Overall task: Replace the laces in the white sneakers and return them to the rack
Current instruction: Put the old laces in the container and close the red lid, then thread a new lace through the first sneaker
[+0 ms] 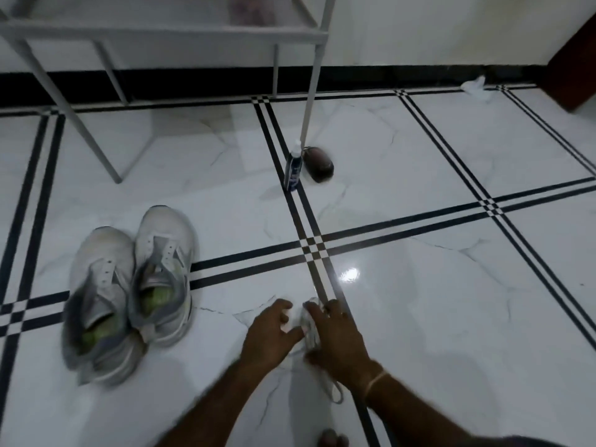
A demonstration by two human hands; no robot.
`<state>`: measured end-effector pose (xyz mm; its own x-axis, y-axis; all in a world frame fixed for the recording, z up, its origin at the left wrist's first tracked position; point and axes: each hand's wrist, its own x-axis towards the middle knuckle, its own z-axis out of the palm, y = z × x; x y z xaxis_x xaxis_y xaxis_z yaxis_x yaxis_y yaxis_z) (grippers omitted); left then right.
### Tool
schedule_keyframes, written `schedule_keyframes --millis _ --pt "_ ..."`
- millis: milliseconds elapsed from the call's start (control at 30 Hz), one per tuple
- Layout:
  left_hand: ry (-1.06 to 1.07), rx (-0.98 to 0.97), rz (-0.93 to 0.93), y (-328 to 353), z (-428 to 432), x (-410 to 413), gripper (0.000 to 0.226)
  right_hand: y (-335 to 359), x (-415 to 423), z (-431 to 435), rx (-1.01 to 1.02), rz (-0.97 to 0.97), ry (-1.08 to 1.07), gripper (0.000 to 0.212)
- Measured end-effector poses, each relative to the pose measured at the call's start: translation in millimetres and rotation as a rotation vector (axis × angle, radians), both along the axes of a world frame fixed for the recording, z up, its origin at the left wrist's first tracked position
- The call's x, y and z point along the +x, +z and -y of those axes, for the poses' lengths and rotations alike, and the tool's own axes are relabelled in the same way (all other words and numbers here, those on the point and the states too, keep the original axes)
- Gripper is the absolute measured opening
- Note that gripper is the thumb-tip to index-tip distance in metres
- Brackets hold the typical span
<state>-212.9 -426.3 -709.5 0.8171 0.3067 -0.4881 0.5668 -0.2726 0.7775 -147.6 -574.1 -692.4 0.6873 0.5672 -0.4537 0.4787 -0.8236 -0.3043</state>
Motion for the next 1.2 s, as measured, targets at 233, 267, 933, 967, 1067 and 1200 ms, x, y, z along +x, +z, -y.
schedule_keyframes --millis 233,267,933,967,1067,1200 --pt "0.234 -0.345 0.010 7 -2 39 0.026 -2 53 -38 0.440 0.033 -0.194 0.016" --pt "0.262 -0.332 0.052 11 -10 54 0.025 1 69 -48 0.469 0.048 -0.200 0.014" --pt "0.682 0.866 0.036 43 -152 -25 0.049 15 28 -204 0.561 -0.339 0.027 0.054" --pt "0.673 0.796 0.021 38 -157 -31 0.048 13 19 -210 0.562 -0.361 0.024 0.051" --pt "0.675 0.590 0.013 32 -165 -42 0.039 7 2 -225 0.574 -0.330 0.000 0.044" --pt "0.675 0.552 0.079 28 -157 -29 0.031 4 6 -213 0.593 -0.274 -0.092 0.027"
